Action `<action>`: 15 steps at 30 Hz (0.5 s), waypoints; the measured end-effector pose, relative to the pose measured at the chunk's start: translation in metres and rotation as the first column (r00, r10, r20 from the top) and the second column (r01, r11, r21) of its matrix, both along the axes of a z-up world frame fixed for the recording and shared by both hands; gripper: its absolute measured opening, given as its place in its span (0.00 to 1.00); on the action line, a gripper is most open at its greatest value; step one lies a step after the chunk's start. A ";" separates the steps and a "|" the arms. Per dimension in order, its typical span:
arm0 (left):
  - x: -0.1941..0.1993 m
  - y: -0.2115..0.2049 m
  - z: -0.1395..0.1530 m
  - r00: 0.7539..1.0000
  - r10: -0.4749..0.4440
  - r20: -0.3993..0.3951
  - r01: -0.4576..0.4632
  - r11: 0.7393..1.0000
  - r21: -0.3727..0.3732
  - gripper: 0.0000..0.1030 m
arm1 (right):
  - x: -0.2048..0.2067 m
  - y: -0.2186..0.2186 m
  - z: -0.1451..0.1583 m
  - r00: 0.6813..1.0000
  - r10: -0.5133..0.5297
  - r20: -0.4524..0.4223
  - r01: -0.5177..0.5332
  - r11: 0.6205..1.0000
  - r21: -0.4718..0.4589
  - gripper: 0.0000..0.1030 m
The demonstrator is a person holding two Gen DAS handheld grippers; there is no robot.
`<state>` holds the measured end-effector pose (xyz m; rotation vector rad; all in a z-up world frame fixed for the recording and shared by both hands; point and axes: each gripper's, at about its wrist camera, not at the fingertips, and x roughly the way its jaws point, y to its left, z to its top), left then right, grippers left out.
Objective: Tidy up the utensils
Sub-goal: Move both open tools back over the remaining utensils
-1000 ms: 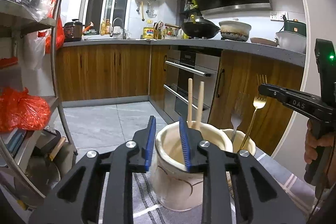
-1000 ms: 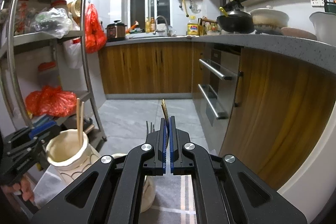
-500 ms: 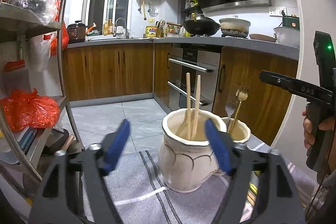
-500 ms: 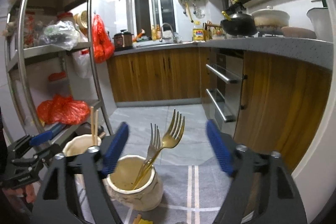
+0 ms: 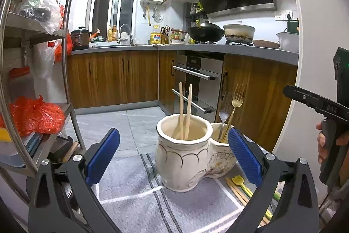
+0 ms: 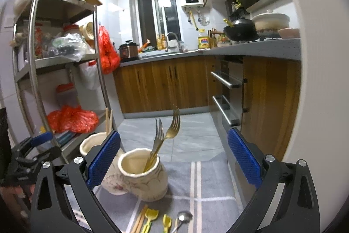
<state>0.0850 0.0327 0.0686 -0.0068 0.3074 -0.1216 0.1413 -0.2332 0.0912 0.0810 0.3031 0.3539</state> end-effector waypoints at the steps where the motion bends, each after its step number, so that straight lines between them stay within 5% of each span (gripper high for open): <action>1: -0.001 -0.001 0.000 1.000 0.001 -0.003 -0.001 1.000 0.004 0.95 | -0.003 -0.001 -0.001 1.000 0.002 -0.003 -0.002 1.000 0.002 0.95; 15: -0.020 -0.012 -0.022 0.995 -0.034 -0.095 0.035 0.999 0.012 0.95 | -0.018 -0.009 -0.025 0.999 -0.008 -0.041 0.005 0.998 -0.060 0.95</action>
